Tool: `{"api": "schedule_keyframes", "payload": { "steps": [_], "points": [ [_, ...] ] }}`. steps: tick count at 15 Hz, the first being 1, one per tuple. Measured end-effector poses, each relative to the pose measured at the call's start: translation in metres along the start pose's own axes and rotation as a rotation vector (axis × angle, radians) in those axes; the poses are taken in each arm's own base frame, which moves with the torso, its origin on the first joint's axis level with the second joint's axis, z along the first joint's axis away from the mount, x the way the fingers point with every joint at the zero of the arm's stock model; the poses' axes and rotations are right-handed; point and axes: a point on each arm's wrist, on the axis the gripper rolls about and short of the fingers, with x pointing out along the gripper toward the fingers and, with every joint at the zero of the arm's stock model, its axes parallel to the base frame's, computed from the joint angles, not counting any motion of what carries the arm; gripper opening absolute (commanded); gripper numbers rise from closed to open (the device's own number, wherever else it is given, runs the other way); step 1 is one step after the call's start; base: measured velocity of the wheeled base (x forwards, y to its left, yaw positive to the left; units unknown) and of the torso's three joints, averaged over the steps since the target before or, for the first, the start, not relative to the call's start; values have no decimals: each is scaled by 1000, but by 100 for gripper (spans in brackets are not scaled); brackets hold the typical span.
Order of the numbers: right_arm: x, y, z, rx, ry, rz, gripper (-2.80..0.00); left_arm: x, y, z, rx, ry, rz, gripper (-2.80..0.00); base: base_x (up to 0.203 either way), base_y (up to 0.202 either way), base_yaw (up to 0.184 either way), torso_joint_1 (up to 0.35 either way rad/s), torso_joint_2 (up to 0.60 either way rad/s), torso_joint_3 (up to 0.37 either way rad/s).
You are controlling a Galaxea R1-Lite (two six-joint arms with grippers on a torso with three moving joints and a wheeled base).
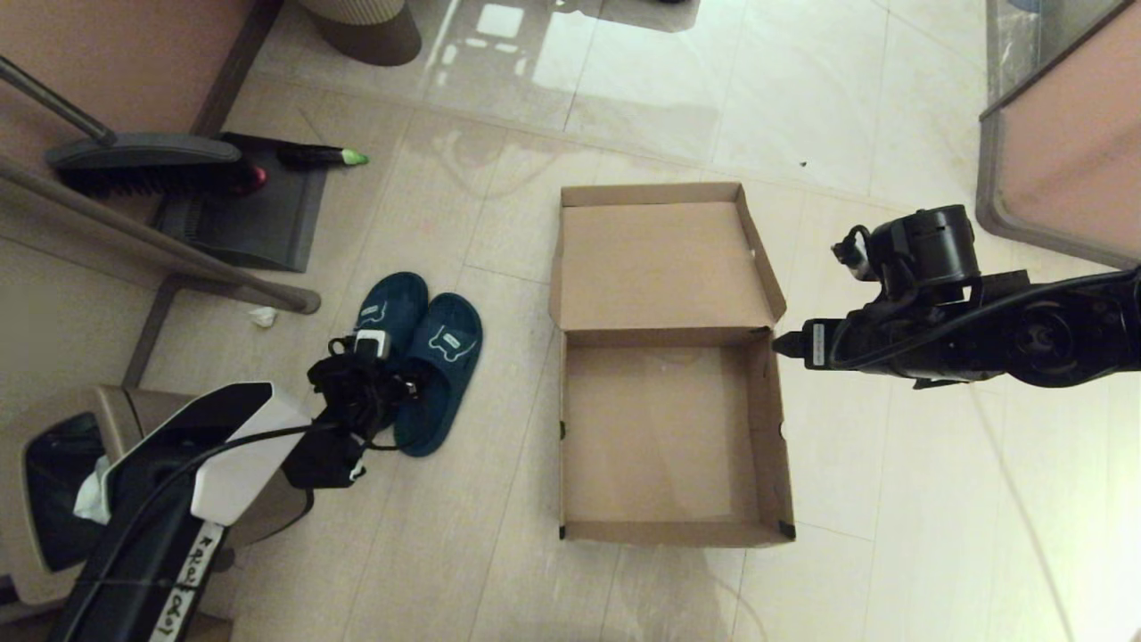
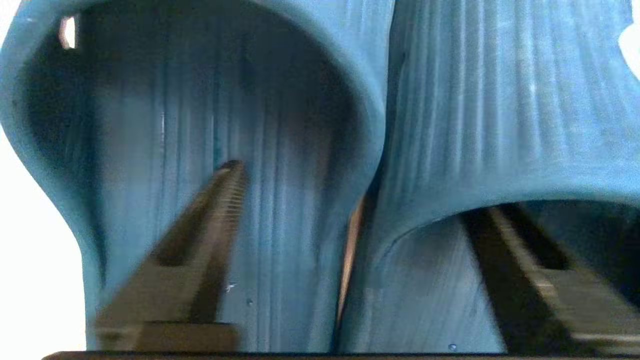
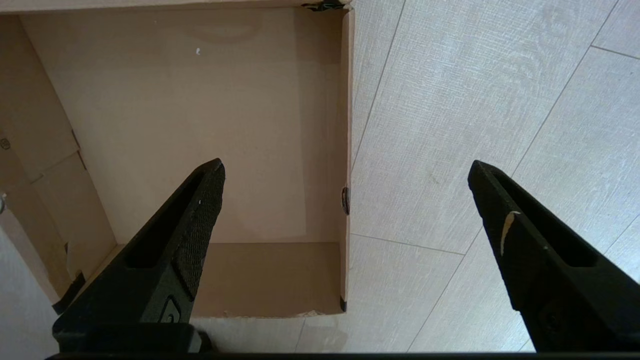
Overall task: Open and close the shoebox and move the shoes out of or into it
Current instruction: Put the shoes into the shoe box
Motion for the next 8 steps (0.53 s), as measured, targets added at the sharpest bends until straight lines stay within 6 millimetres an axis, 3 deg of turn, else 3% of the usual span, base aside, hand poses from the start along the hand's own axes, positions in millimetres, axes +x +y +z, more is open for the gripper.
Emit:
{"api": "schedule_keyframes", "payload": {
  "steps": [8],
  "points": [
    [-3,3,1,-4,-9,-6,0,-5,1,13,1,32,3,-280,0,0,0,0,0,0]
  ]
}}
